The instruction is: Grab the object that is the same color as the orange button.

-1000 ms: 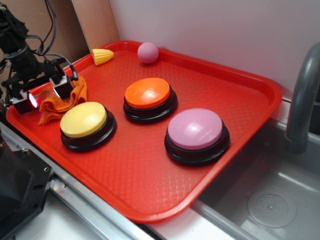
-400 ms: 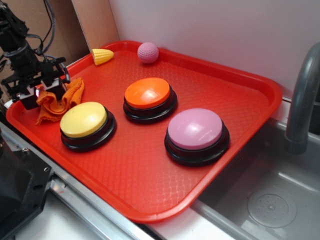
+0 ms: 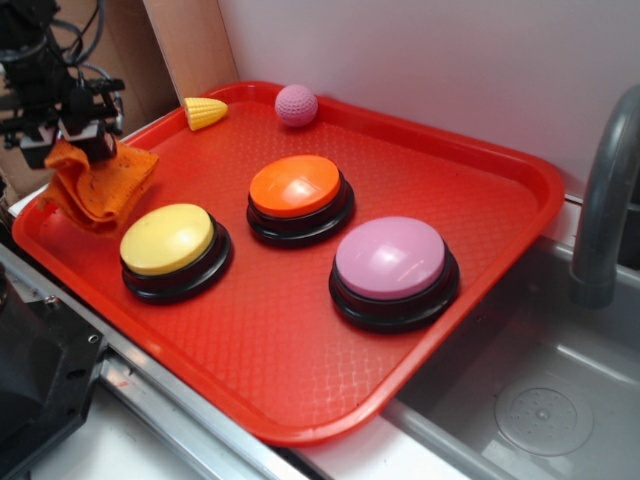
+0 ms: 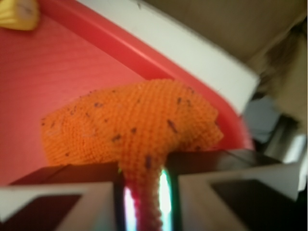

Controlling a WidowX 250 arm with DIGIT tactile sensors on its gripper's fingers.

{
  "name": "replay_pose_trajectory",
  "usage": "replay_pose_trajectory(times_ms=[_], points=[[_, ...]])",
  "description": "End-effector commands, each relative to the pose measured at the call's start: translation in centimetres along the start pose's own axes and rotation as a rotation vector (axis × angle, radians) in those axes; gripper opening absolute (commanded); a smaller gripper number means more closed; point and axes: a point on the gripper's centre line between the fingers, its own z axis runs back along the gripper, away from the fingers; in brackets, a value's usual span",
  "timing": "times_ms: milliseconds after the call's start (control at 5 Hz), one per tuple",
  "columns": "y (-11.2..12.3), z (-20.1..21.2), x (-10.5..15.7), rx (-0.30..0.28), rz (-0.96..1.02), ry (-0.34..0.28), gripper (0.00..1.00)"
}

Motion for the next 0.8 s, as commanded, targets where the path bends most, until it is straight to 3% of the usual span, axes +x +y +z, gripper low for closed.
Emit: replay_pose_trajectory(times_ms=[0,200,400,600], points=[[-2.6,8.3,-1.5,-0.172,-0.418,0.001,0.00],[-5.2,11.0,-3.9,-0.285,-0.630,0.118,0.00],[-6.8,12.1,-5.9,-0.292,-0.739,0.077,0.00],[-6.9,12.1,-7.0,-0.243,-0.735,0.030,0.00]])
